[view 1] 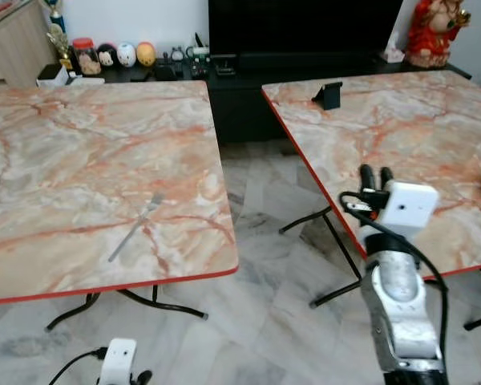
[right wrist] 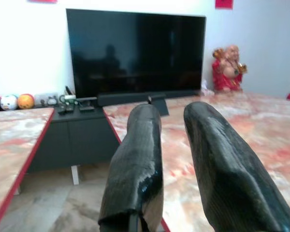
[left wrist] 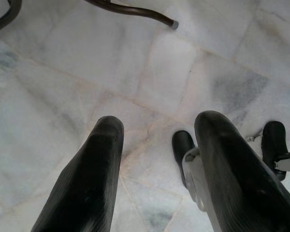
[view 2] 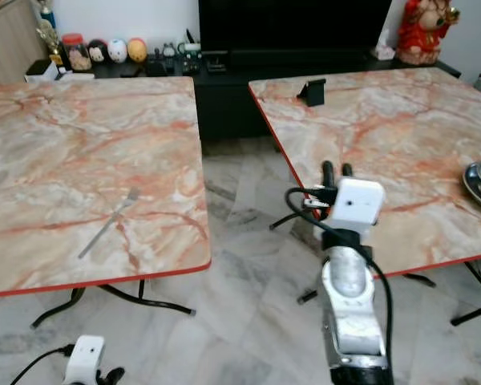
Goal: Setting the table
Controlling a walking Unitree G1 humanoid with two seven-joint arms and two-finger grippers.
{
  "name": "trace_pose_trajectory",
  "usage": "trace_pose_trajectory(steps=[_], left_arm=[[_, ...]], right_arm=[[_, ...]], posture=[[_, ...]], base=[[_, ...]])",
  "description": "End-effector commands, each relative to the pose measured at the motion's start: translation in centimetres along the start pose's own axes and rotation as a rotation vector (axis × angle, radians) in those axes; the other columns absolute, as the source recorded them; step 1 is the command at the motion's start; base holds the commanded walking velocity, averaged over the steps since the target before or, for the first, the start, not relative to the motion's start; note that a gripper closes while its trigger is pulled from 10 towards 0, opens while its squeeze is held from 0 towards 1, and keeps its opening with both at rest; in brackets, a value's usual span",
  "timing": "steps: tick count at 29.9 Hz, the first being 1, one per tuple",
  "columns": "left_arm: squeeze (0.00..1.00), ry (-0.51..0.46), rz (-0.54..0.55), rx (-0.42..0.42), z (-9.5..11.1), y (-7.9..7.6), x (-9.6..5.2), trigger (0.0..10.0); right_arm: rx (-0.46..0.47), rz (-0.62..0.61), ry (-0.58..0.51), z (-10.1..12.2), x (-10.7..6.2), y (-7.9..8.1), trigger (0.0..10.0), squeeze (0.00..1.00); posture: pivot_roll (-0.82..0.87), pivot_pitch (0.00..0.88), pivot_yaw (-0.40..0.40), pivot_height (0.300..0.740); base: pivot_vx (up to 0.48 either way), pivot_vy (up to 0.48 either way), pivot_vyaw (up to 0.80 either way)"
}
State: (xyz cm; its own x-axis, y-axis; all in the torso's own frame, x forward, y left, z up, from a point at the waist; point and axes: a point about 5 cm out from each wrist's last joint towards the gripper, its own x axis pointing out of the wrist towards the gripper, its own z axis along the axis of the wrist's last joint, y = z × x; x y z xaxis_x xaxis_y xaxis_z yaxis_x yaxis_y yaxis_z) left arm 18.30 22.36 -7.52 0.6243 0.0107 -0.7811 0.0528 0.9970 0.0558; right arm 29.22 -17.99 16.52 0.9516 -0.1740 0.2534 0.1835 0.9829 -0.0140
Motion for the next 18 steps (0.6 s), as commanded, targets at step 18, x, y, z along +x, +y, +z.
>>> trace_pose_trajectory(steps=[18], left_arm=[[0.00,0.024,0.009,0.003,-0.48,0.31,-0.13,10.0]], right_arm=[[0.010,0.017,-0.009,0.24,0.16,0.61,10.0,0.00]], posture=[[-0.02,0.000,-0.022,0.740]], base=[[0.000,0.272,0.00]])
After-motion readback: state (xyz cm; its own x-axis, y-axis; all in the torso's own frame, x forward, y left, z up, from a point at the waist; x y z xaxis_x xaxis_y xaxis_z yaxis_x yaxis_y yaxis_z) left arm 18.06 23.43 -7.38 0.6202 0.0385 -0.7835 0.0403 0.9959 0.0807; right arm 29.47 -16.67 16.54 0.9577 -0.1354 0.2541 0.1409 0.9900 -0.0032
